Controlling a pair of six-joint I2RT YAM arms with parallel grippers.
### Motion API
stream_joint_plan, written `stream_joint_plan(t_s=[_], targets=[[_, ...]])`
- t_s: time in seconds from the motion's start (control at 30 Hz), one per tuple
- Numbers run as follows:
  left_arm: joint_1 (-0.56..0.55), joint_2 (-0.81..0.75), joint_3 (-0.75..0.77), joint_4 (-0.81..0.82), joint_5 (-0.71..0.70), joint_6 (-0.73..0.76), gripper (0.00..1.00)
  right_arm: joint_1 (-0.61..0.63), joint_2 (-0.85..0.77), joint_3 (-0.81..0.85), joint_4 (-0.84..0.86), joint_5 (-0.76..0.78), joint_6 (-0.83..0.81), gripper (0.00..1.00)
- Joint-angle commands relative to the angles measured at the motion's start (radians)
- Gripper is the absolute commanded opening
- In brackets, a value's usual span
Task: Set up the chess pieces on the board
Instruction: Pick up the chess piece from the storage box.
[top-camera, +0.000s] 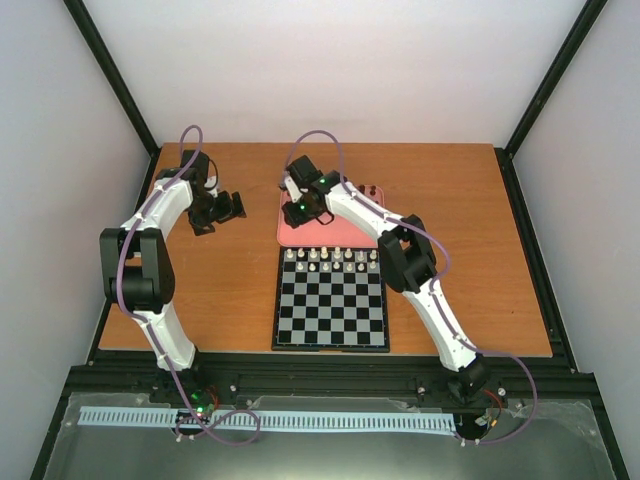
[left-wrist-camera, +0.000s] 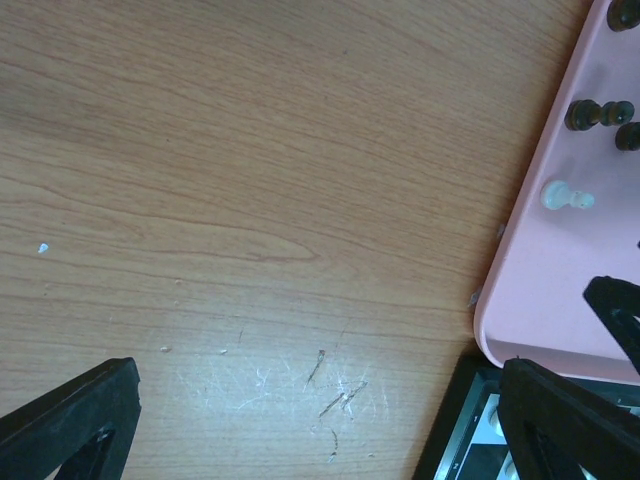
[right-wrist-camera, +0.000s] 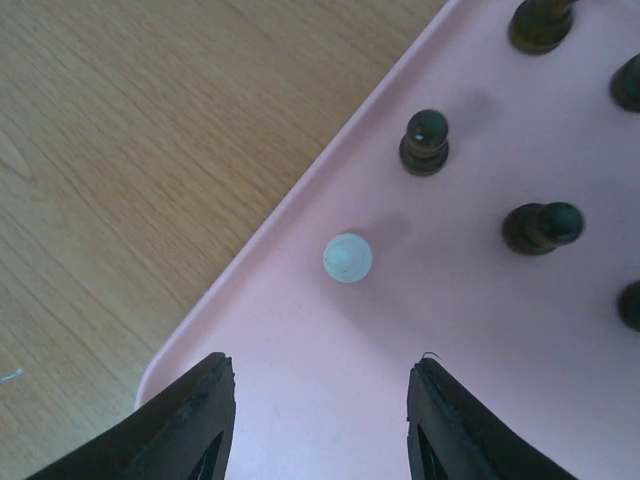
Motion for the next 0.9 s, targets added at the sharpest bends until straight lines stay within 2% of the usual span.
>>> stream_joint_plan(t_s=[0.0,0.17,0.47,0.87], targets=[[-0.003,-0.035,-0.002,0.01,0.013,-0.016,1.0,0.004,0.023,0.054,0.021,-0.045,0.021,0.47],[-0.003,-0.041,-0.01,0.017,0.02,-0.021,1.0,0.001,0.055,0.063,0.038,-0.053,0.035,0.47],[-0.002,-0.055,-0.025,0.023,0.036,-0.025,1.0,-0.007,0.134,0.15,0.04,-0.073,0.07,0.4],[-0.003,-0.049,-0.023,0.024,0.036,-0.025,1.0,-0.015,0.168,0.176,0.045,-0.05,0.098,0.4]])
